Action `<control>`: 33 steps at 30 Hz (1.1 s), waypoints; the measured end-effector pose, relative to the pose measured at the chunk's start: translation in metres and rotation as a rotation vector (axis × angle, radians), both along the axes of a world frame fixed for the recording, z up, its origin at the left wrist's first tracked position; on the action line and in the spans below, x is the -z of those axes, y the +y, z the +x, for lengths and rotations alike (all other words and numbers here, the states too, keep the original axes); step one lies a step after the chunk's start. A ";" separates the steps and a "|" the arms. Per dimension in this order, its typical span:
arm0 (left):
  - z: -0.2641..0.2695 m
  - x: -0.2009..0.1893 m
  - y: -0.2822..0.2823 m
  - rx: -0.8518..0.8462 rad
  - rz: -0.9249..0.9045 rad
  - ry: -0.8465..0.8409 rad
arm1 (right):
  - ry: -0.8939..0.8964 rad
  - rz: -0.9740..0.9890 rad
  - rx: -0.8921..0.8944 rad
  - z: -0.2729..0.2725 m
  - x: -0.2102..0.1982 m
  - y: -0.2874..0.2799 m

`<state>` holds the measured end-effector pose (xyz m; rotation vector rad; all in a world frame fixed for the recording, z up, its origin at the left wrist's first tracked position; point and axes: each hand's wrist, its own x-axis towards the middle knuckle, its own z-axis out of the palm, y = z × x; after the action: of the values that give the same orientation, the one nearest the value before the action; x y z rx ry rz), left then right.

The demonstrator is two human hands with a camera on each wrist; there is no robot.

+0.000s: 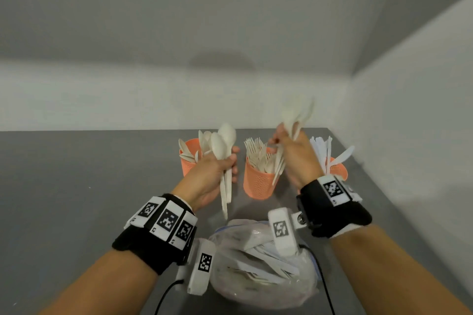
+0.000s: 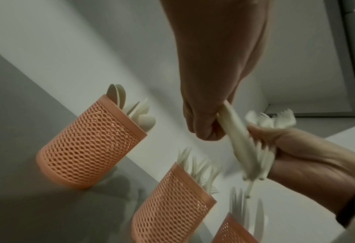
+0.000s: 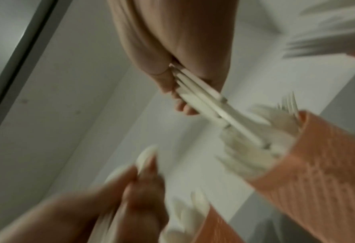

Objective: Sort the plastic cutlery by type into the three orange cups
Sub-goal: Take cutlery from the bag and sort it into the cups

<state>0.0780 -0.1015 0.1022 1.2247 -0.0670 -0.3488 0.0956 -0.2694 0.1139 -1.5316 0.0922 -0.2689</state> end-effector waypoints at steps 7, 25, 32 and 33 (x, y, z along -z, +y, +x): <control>0.014 0.000 0.017 -0.071 -0.084 -0.014 | -0.136 -0.004 0.230 0.020 0.007 -0.017; 0.024 0.001 0.054 -0.327 -0.088 -0.082 | -0.312 -0.294 0.188 0.050 0.045 -0.016; 0.021 0.002 0.048 -0.325 -0.085 -0.102 | -0.187 -0.279 0.106 0.042 0.060 -0.023; 0.020 0.001 0.047 -0.323 -0.093 -0.102 | -0.197 -0.275 0.124 0.040 0.057 -0.023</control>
<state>0.0980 -0.0545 0.1009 1.1387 0.0270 -0.0021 0.1360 -0.2926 0.0572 -1.7652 -0.0063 -0.5483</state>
